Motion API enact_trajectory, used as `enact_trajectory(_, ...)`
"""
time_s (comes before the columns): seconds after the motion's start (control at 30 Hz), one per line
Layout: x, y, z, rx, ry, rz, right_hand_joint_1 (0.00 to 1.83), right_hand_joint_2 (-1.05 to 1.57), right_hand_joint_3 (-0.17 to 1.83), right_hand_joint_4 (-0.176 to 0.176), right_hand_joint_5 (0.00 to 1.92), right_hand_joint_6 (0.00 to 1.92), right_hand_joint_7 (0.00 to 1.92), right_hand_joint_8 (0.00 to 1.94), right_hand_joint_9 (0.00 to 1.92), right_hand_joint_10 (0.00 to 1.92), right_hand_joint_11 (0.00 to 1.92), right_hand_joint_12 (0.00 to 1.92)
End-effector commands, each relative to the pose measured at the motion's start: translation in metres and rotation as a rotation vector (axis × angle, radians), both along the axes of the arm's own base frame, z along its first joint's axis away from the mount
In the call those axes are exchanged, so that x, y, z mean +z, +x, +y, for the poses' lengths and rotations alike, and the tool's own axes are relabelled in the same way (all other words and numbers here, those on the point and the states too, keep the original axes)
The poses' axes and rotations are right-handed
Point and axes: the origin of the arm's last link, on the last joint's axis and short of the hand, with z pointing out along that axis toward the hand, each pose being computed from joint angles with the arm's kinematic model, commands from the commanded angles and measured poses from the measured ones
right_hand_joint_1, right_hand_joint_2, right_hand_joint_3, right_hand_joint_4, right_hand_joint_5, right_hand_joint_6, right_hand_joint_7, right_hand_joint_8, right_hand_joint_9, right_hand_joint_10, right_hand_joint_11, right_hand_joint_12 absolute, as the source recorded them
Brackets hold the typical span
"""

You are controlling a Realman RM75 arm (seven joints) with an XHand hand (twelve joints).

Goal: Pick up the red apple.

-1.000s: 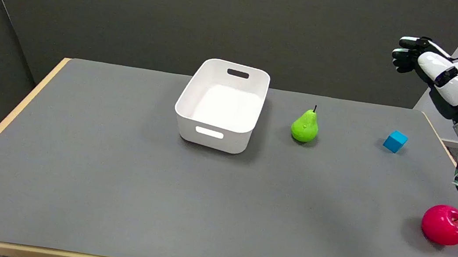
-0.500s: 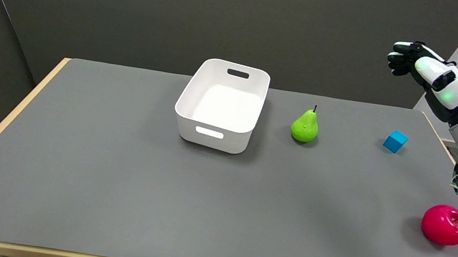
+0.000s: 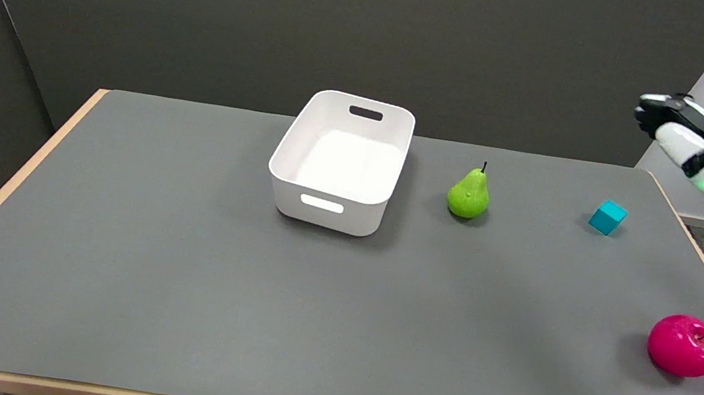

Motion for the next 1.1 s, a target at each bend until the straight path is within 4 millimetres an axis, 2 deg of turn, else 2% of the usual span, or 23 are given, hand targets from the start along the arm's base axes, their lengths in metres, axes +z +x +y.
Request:
enact_trajectory(0.03,0.027,-0.012,0.091,-0.068,-0.298,0.216,0.30,0.68,0.85,0.001,0.33,0.62,0.44,0.54,0.29,0.95,0.09,1.33)
enact_trajectory(0.17,0.026,-0.013,0.106,-0.065,-0.316,0.246,0.31,0.68,0.85,0.001,0.34,0.62,0.45,0.55,0.30,0.95,0.09,1.33)
enact_trajectory(0.47,0.017,-0.018,0.156,-0.031,-0.335,0.296,0.31,0.66,0.85,0.005,0.35,0.64,0.46,0.56,0.30,0.95,0.08,1.32)
enact_trajectory(0.67,-0.001,-0.049,0.180,-0.038,-0.308,0.330,0.30,0.65,0.85,0.008,0.35,0.65,0.46,0.56,0.30,0.95,0.06,1.29)
enact_trajectory(0.87,-0.016,-0.079,0.196,0.003,-0.327,0.341,0.30,0.64,0.85,0.010,0.35,0.65,0.46,0.55,0.30,0.95,0.05,1.28)
enact_trajectory(1.1,-0.028,-0.090,0.192,-0.010,-0.305,0.409,0.30,0.64,0.85,0.017,0.36,0.66,0.47,0.56,0.31,0.96,0.06,1.28)
